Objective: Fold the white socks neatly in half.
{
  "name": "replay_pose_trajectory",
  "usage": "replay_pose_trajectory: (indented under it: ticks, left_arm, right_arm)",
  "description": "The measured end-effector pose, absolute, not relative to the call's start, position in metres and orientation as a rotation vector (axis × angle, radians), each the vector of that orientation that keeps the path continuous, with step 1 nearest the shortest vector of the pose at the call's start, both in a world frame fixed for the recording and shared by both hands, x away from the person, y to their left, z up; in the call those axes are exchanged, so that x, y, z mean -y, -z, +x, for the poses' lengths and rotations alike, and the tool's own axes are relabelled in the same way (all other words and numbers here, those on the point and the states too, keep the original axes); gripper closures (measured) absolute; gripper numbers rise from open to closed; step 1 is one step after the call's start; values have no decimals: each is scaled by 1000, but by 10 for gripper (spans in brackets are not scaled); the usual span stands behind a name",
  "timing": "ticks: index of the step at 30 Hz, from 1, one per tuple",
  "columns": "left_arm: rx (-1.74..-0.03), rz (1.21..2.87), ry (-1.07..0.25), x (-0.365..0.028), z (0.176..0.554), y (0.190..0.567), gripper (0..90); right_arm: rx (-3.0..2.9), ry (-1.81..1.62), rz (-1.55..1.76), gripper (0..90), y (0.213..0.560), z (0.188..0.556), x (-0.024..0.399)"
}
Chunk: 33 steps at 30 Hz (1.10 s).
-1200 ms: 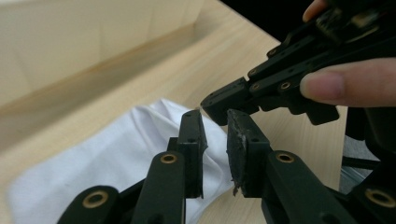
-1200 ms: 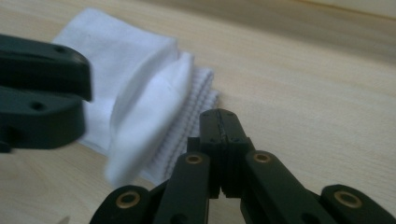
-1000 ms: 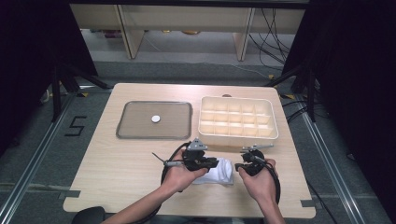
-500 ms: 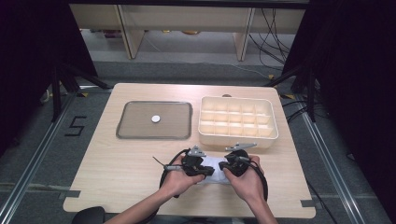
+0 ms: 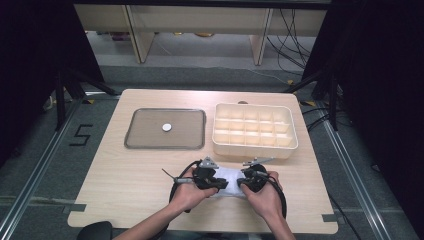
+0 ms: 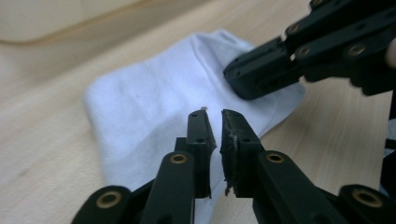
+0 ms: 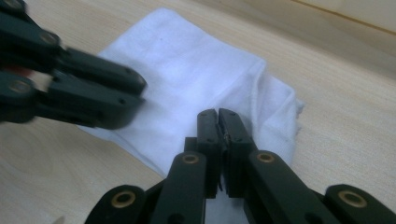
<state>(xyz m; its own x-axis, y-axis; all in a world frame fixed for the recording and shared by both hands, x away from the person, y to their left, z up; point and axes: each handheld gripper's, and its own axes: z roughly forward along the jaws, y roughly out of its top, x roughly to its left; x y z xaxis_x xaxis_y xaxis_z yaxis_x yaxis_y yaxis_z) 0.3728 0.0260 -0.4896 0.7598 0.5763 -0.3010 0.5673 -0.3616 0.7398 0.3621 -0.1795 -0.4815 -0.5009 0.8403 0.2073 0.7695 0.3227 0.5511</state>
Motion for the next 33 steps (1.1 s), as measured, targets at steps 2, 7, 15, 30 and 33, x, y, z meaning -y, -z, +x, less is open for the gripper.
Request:
replay_pose_trajectory:
  ticks: [2,7,15,30,33]
  left_arm:
    - [-863,2027,-57,-37,372,483,758]
    - [-932,2009,-92,-61,377,481,640]
    - [-1018,1983,-20,-70,380,491,591]
    - [-1086,1990,111,-67,386,499,518]
    - [-1103,1984,135,-66,387,501,522]
  right_arm:
    - [-2452,-930,1518,872,479,361,179]
    - [-2452,-993,1503,864,465,359,171]
    - [-2533,-926,1479,900,479,373,147]
    - [-2422,-872,1540,900,460,370,165]
    - [-2372,-846,1566,900,451,369,183]
